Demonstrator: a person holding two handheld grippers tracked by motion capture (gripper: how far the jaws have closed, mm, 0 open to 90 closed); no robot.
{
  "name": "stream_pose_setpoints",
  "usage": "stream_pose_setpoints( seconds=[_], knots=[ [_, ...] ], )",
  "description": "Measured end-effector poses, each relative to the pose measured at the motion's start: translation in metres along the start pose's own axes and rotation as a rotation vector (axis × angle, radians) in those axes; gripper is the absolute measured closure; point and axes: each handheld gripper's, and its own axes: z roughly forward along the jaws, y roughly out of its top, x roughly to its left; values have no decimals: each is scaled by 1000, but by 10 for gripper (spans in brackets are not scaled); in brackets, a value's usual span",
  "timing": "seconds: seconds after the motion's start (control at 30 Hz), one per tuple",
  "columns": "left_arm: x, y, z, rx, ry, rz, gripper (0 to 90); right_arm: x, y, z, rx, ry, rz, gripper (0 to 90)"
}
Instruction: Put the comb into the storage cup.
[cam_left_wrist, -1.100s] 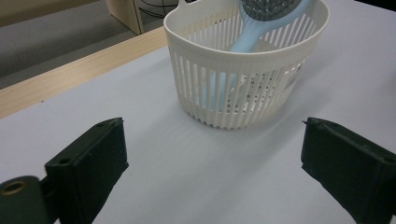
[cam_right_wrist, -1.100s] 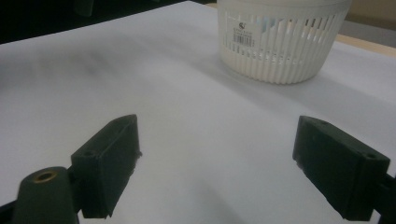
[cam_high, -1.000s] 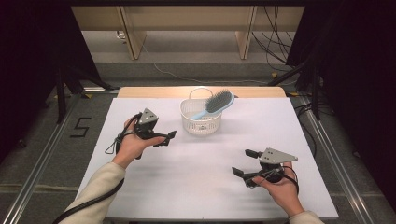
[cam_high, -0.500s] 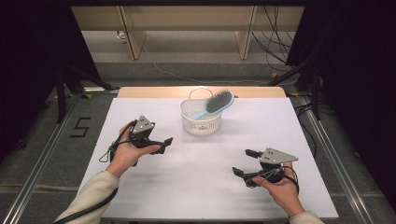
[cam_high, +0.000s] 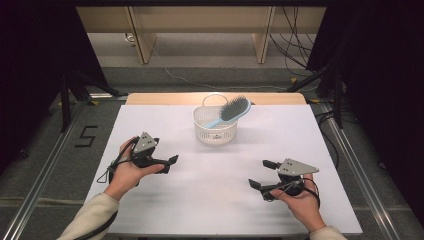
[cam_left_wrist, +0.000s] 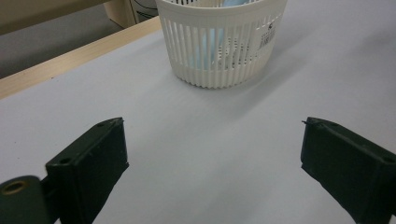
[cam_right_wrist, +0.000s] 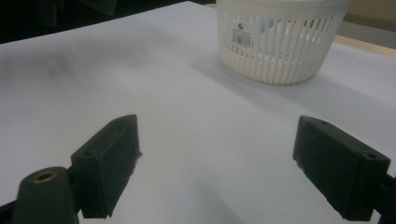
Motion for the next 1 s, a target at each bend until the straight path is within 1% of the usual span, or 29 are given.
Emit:
stream_pose_setpoints(
  seconds=[0.13,0.17,0.47,0.63,1.0],
  knots=[
    [-1,-3,-3,1,6,9,66,0,0,0,1,-1,1,157],
    [-1,-4,-4,2,-1,6,66,0,0,0,0,-1,1,156],
    [-3,-11,-10,7,-11,12,66,0,0,0,-1,-2,2,156],
    [-5,-13,-13,3,-15,14,66,0,0,0,-1,-2,2,156],
    [-6,-19,-19,-9,-21,37,66,-2,0,-3,-7,-10,7,156]
  ],
)
